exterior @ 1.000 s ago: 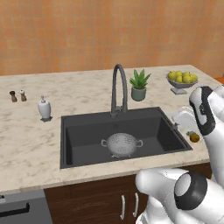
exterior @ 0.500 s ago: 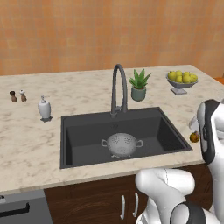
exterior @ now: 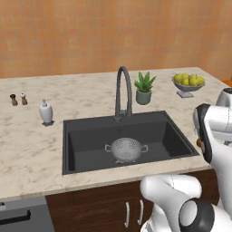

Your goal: Put the colander in the sink, put the pear in the colander, and turn on the sink faucet and pour water over the colander.

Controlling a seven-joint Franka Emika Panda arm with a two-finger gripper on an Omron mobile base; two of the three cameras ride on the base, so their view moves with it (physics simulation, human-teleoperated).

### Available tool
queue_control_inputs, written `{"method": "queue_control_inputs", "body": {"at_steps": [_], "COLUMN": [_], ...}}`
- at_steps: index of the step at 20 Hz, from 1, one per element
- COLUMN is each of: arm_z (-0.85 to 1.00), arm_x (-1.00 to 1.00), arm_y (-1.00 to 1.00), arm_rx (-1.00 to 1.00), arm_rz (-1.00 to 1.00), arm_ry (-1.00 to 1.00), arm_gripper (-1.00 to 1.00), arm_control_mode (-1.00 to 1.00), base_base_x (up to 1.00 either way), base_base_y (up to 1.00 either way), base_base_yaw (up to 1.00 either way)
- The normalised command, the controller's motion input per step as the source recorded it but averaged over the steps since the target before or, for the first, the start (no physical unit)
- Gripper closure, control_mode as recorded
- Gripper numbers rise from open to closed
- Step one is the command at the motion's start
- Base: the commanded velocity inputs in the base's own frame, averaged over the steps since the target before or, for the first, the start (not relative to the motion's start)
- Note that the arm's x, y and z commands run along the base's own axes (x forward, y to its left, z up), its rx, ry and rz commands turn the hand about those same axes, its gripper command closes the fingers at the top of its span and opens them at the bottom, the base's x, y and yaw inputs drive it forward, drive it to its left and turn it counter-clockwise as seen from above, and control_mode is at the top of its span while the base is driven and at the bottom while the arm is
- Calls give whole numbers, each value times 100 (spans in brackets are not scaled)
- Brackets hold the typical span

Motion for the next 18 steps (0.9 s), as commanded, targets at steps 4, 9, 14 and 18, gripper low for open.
{"method": "queue_control_inputs", "body": {"at_steps": [4,9,14,18], "arm_z": [-20,-26,-28,-34], "arm_x": [46,44,42,44], "arm_y": [-14,-49,-38,-30], "arm_rx": [-1,0,1,5], "arm_rz": [0,0,-1,0], "arm_ry": [17,15,11,10], "arm_gripper": [-100,-100,-100,-100], "arm_control_mode": [-100,-100,-100,-100], "base_base_x": [0,0,0,0], "base_base_y": [0,0,0,0], "base_base_yaw": [0,0,0,0]}}
